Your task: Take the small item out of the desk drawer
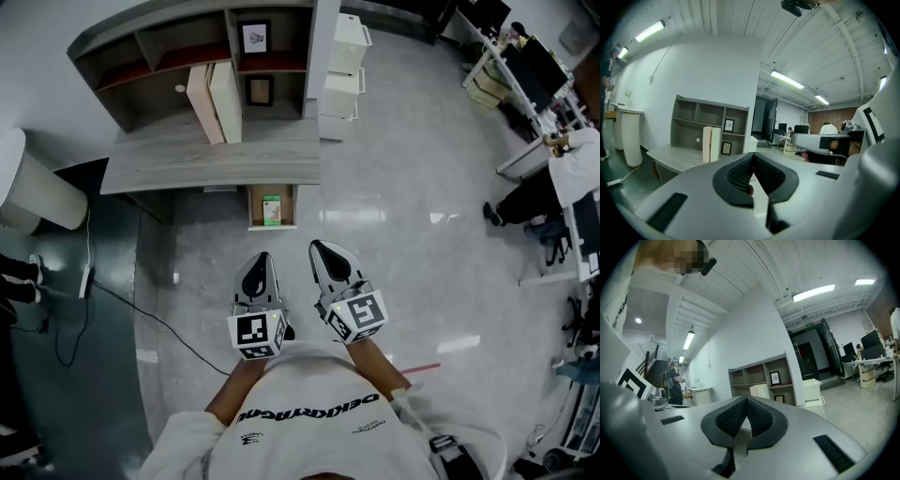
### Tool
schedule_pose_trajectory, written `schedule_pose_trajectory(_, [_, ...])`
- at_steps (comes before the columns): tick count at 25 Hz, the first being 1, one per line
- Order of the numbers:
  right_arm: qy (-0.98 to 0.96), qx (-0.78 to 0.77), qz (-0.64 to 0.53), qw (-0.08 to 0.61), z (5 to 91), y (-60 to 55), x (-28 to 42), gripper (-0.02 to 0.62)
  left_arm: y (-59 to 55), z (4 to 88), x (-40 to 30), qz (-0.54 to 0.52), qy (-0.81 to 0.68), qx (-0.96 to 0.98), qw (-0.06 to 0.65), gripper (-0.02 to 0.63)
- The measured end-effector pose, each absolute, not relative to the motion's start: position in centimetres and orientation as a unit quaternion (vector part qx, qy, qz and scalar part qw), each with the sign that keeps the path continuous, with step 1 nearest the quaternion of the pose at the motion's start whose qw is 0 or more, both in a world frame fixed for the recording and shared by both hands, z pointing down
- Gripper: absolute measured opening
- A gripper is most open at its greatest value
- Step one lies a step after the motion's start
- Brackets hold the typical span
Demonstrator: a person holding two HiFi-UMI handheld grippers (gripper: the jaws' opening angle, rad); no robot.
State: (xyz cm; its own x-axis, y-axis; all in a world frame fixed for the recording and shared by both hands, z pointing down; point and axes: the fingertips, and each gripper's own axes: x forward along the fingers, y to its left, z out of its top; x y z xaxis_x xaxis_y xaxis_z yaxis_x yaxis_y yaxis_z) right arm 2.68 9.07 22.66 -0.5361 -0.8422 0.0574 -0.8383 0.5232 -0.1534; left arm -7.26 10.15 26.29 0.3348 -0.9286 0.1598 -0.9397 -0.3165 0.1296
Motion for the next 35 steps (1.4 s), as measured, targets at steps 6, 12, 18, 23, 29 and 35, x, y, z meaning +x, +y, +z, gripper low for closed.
schedule_pose_trajectory(6, [0.865,-0.495,-0.083,0.005,22.9,3.3,0.8,0.031,4.4,26.6,-8.9,0.033,-0.561,0.821,0.102,0.015])
schedule_pose_trajectory(12, [0.861,-0.499,-0.095,-0.004,24.1,-0.5,-0.8,0.031,0.3,27.8,-10.1,0.041,-0.551,0.825,0.113,0.015])
schedule_pose_trajectory(18, [0.853,-0.51,-0.114,-0.024,26.2,-2.0,-0.9,0.031,-1.7,30.0,-9.8,0.058,-0.533,0.831,0.15,0.015])
schedule_pose_trajectory(23, [0.848,-0.513,-0.126,-0.043,28.0,-3.1,-0.1,0.031,-2.6,31.6,-9.5,0.073,-0.537,0.824,0.164,0.015])
schedule_pose_trajectory(29, [0.846,-0.509,-0.144,-0.063,31.1,-5.2,1.0,0.031,-4.7,34.8,-9.0,0.092,-0.553,0.807,0.187,0.015])
schedule_pose_trajectory(35, [0.85,-0.495,-0.164,-0.073,34.0,-6.2,1.4,0.031,-6.2,38.0,-8.3,0.114,-0.563,0.792,0.208,0.015])
